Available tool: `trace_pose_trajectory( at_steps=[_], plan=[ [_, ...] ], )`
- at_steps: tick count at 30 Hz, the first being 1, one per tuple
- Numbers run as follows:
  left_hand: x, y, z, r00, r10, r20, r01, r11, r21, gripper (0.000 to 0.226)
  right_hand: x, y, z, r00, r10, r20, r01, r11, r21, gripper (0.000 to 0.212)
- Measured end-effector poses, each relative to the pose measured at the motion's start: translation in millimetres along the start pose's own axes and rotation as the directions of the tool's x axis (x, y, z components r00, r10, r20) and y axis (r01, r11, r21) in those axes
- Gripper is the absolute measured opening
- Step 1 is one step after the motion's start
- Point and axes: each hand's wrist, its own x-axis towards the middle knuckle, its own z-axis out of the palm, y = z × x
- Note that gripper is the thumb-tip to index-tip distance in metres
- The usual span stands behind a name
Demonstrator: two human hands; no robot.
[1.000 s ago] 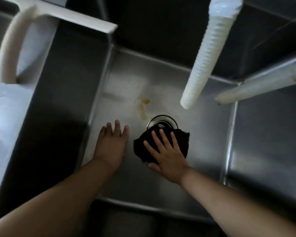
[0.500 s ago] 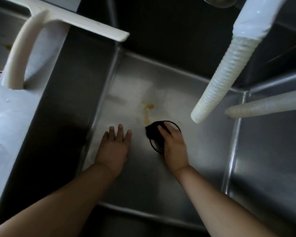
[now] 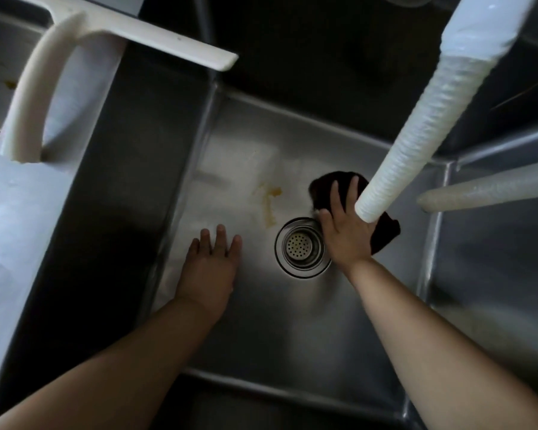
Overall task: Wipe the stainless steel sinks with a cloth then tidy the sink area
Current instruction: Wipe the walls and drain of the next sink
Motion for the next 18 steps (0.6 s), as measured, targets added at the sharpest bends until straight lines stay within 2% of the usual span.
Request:
trace_pose_trajectory(
  at_steps=[3,5,8,10,12,15,18],
  plan=[
    [1,-1,1,1.0,0.001,-0.006,-0.001,1.0,0.006,0.088,25,-23,14,0.995,-0.057,0.079,0.057,0.998,-0.007,0.071],
    [0,-1,0,1.0,0.002,-0.009,-0.001,1.0,0.012,0.088,32,-36,18,0.981,-0.155,0.118,0.162,0.985,-0.052,0.067],
    [-1,-1,-3,1.0,0.007,-0.009,-0.007,1.0,0.002,0.087,20,-52,19,0.913,-0.373,0.166,0.393,0.913,-0.107,0.059],
    [-3,-2,-4,1.0,0.012,-0.004,-0.012,0.999,-0.029,0.087,6,-61,22,0.867,-0.441,0.231,0.473,0.876,-0.101,0.059],
    [-9,-3,-4,1.0,0.012,-0.027,-0.015,0.992,-0.127,0.083,-13,-66,24,0.829,-0.476,0.294,0.53,0.837,-0.138,0.06],
    [-18,-8,-10,0.978,-0.124,-0.169,0.032,0.884,-0.466,0.063,-40,-68,24,0.778,-0.537,0.326,0.605,0.78,-0.161,0.06],
    [-22,-12,-19,0.903,-0.272,-0.333,0.043,0.828,-0.559,0.043,-45,-65,26,0.711,-0.615,0.34,0.689,0.705,-0.166,0.06]
  ],
)
